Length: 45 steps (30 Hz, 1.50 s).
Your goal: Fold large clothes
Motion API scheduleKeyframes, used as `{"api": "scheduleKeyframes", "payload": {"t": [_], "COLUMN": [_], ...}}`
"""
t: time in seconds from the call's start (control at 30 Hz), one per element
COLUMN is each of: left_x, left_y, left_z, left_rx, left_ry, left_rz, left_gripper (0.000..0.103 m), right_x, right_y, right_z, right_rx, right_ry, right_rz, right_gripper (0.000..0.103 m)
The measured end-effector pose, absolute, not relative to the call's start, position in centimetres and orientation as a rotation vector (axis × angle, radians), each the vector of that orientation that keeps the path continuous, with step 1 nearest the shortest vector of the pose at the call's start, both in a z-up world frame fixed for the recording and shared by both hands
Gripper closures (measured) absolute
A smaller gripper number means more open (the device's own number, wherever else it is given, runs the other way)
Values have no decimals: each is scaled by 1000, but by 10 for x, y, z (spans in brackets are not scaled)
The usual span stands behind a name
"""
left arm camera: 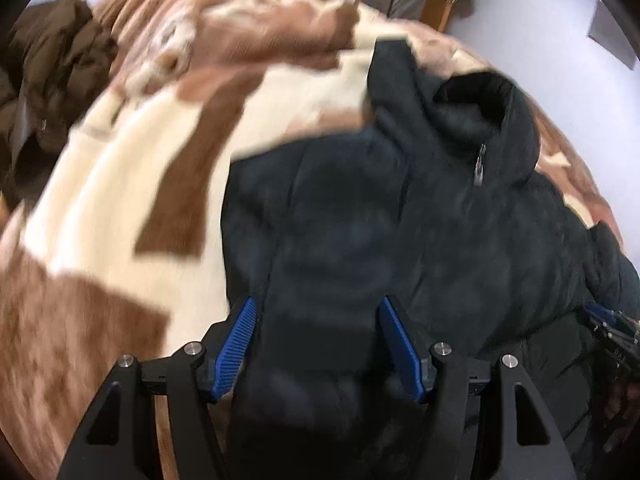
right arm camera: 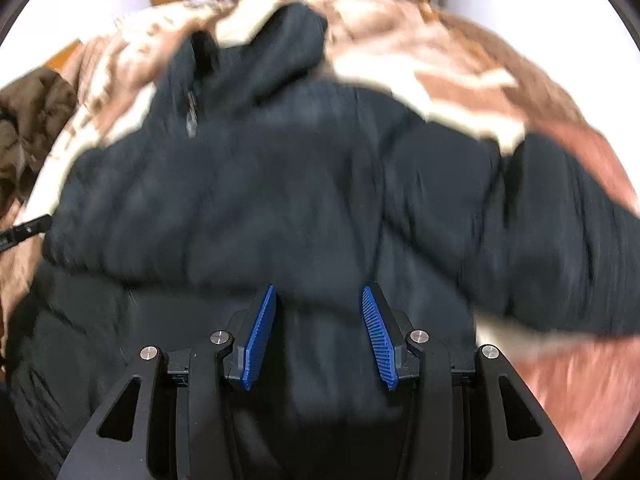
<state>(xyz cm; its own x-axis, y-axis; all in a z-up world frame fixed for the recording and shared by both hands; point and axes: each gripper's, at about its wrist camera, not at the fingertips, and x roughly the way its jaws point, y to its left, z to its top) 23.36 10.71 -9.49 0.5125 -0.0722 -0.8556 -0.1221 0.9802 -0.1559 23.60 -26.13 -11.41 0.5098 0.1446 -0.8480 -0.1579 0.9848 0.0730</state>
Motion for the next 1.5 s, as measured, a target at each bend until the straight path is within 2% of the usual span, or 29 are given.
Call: {"api": "scheduleKeyframes", "payload": {"t": [0.57,0.63,0.73,1.1,1.5], "left_x": [116,106,90,71,85], "left_y": [32,23,9,-20,-34], "left_z": [-28,-22,-13,17,32], "left_rx": [-167,-169,-161,-124,-93], "left_ry": [885,873,859,809,787], "left_rz": [-100,-113,-129,-167,-173], "left_gripper": [37,37,37,36,36], "right_x": [119,110,97,72,80], "right_y": [-304,-309,-318,-350,-380], "right_z": [-47,-40,-32,-13,-16], "right_rx": [117,131,152,188,211], "right_ry": [871,853,834,786,776], "right_rz": [162,156,143,81,29], "right_gripper": [55,48,45,45,45]}}
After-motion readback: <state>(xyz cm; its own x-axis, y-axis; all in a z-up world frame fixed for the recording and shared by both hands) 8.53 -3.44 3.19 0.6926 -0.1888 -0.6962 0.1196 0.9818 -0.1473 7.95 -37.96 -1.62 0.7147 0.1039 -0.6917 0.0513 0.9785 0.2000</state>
